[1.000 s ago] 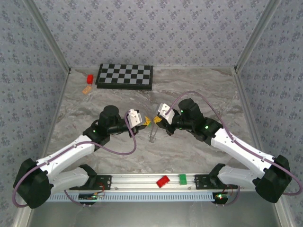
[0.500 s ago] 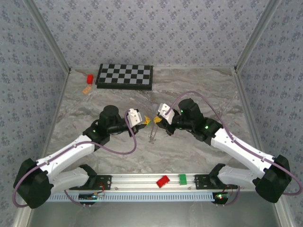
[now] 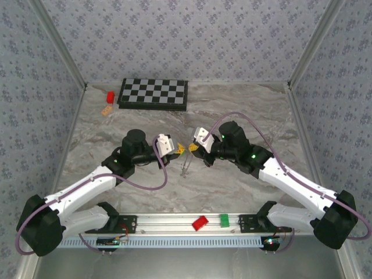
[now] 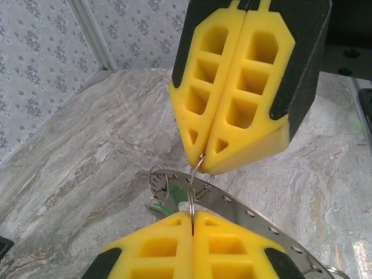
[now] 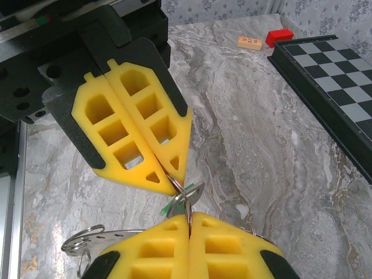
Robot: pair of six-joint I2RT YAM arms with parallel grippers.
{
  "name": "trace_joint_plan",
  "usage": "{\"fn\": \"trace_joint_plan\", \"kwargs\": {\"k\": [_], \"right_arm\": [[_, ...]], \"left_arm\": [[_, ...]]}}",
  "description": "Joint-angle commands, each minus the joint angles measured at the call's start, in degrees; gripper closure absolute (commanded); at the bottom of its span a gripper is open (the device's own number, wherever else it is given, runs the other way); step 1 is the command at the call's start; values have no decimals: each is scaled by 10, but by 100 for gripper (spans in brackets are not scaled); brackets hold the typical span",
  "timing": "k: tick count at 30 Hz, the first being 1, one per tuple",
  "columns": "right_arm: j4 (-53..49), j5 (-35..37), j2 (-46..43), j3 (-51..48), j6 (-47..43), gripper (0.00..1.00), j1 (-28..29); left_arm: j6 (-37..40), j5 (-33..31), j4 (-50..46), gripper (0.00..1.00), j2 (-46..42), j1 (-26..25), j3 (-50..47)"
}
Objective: Put the keys on the keyring
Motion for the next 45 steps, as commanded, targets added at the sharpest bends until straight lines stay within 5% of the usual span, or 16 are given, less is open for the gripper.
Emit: {"fn": "trace_joint_plan", "kwargs": {"k": [1,15,27,31,34,38,45], "right_arm": [[20,-7,0,1,-1,100,4],[13,-1,7,8,6,100,4],[20,-20,5,13,44,100,-13],[32,-30,0,7,53,100,-20],[39,-34,-1,3,58,100,-23],[44,-36,-2,1,62,100,-26],[98,-53,-13,-31,76,100,-37]], "left_arm": [[1,33,4,100,-2,1,15],[6,46,-5,100,1,-1,18],[31,-5,-35,99,27,-17,34],[32,-12,-29,87,26,-17,31],[28,-10,-25,98,23,-18,30],[24,-20,-18,76,21,-18,26],[-9,-22,9,69,8,-14,18]]}}
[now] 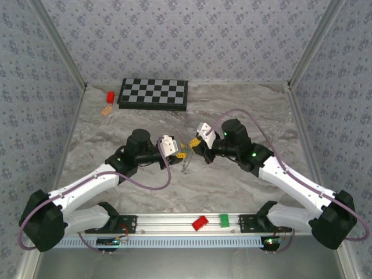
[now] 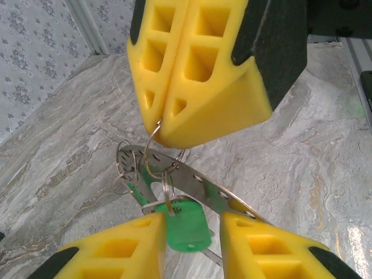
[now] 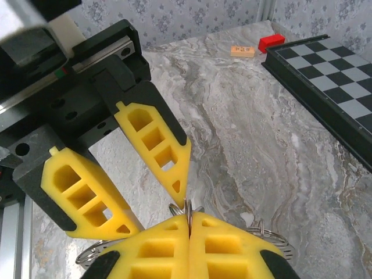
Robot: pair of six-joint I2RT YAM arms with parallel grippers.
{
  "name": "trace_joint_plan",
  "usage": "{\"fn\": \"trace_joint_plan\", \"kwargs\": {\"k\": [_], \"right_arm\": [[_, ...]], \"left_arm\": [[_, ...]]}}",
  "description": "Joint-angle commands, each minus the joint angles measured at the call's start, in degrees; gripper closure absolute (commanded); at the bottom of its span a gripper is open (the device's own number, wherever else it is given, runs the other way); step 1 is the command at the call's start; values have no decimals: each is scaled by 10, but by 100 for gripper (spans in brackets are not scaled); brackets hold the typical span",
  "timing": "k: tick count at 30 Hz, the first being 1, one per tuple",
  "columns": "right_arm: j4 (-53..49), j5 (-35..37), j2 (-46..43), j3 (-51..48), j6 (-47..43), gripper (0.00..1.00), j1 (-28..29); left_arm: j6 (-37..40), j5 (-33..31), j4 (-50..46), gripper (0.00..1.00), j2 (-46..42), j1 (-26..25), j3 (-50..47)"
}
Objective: Put the keys on the keyring
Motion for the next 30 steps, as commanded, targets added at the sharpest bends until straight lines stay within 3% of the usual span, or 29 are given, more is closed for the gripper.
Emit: {"fn": "trace_joint_plan", "kwargs": {"k": [1,9,12,14,22,25,30], "right_arm": [[62,-24,-16,-21,19,100,-9],[198,-67,-14,-62,52,100,-37],[246,-89,-11,-69,61,100,-45],[277,-99,-7,-74,68,100,-48],[409,-145,22,-91,120,100,-62],[435,-158,31,-91,135,100,-66],[461,-171,37,-92,155,100,-73]], "left_arm": [[-33,0,30,67,-20,2,7],[-165,0,66,64,-53,31,26],[-242,-3,119,50,-50,44,24],[-280,14,136,49,-41,52,30],[-359,78,180,53,-7,74,54],[-400,101,227,60,-2,90,47],[-412,137,237,61,11,96,49]]}}
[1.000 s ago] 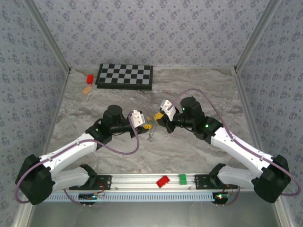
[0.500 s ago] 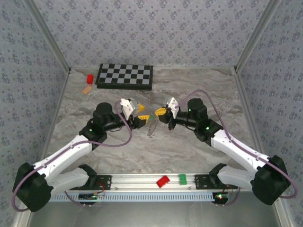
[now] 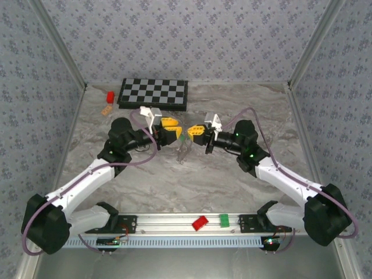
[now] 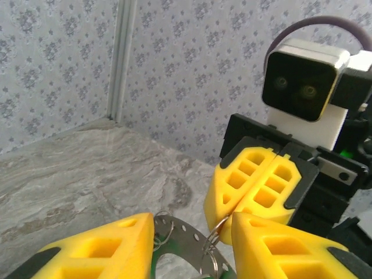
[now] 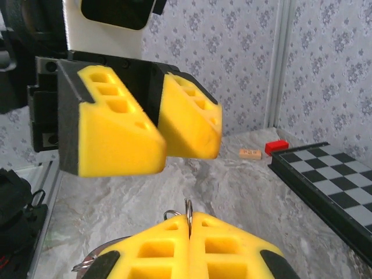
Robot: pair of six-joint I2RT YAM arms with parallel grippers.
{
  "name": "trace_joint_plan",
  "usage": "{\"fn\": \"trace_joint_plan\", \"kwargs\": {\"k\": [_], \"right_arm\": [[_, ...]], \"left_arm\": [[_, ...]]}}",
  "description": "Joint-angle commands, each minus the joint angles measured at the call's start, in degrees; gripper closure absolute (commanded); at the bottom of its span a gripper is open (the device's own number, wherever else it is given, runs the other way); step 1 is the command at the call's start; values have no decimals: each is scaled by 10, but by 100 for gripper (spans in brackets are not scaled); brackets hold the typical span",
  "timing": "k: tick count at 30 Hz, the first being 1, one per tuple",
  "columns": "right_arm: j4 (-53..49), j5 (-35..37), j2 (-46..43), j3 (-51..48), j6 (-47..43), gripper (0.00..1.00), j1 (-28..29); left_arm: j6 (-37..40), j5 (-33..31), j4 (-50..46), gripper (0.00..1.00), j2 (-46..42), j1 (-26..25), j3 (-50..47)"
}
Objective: Put the keys on the keyring
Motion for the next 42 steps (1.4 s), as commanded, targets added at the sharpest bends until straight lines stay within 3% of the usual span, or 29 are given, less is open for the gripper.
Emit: {"fn": "trace_joint_plan", "kwargs": {"k": [1,11,24,42], "right_arm": [[61,-26,-1,-2,28,100,-5],[71,-31,-6,-2,41,100,-8],[79,-41,4,0,51,100,-8],[81,-42,5,2,60,100,-10]], "left_arm": [[-26,43,36,61,12,1,11],[-42,78,51,63,43,2,19],[-45,97,82,79,50,0,11],[-13,108,45,78,53,-7,16]]}}
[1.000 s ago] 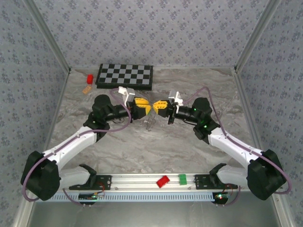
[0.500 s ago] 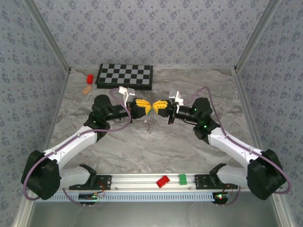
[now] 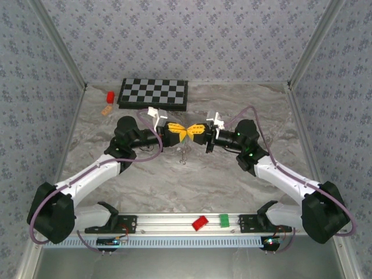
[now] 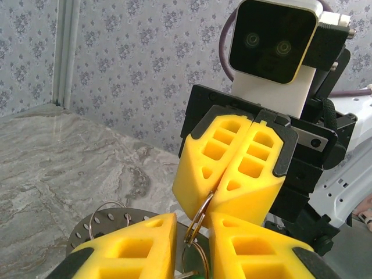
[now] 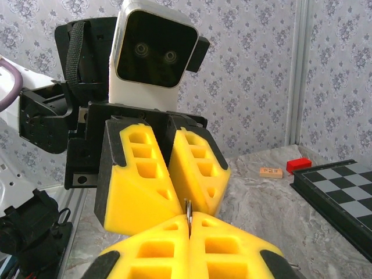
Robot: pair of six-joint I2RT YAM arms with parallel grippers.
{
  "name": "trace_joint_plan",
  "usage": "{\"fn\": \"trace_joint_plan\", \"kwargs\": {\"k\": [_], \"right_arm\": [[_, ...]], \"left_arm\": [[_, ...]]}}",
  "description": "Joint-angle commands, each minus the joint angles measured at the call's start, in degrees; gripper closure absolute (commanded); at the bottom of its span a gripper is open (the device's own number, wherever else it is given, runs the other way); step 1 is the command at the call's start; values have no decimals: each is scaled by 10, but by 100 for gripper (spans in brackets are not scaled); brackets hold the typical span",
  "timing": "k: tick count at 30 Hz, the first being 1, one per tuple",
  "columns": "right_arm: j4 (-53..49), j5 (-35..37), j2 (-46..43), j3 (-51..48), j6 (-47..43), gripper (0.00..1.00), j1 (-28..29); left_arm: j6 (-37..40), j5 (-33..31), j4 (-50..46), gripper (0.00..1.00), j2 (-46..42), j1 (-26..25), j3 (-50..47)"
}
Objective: Put the keys on the keyring
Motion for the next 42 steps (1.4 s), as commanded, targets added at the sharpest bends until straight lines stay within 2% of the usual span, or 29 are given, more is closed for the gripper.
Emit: {"fn": "trace_joint_plan", "kwargs": {"k": [1,13,21,22,27,33,35,36,42], "right_arm": [[30,-3,-9,3,9,100,-4],[32,-5,-9,1,13,100,-6],[25,-14,-4,3,14,100,-6],[21,-14,-3,4,13,100,-5],[-8,-6,-6,4,5,98,-6],[-107,35,-40,11,-30,89,-9],[-163,54,-56,23,-47,78,-9],[-188,65,-62,28,-54,76,-9],[-381,120,-63,103,-103,73,2]], "left_arm": [[21,13,-12,77,-6,-4,14],[28,-1,-15,80,-18,-1,9],[35,-7,-16,95,-26,-1,9],[37,-7,-17,100,-27,-1,9],[50,-8,-24,100,-33,0,7],[97,-28,-81,100,-45,2,14],[120,-42,-110,100,-49,2,18],[131,-46,-122,100,-50,3,21],[192,-72,-189,100,-44,2,28]]}}
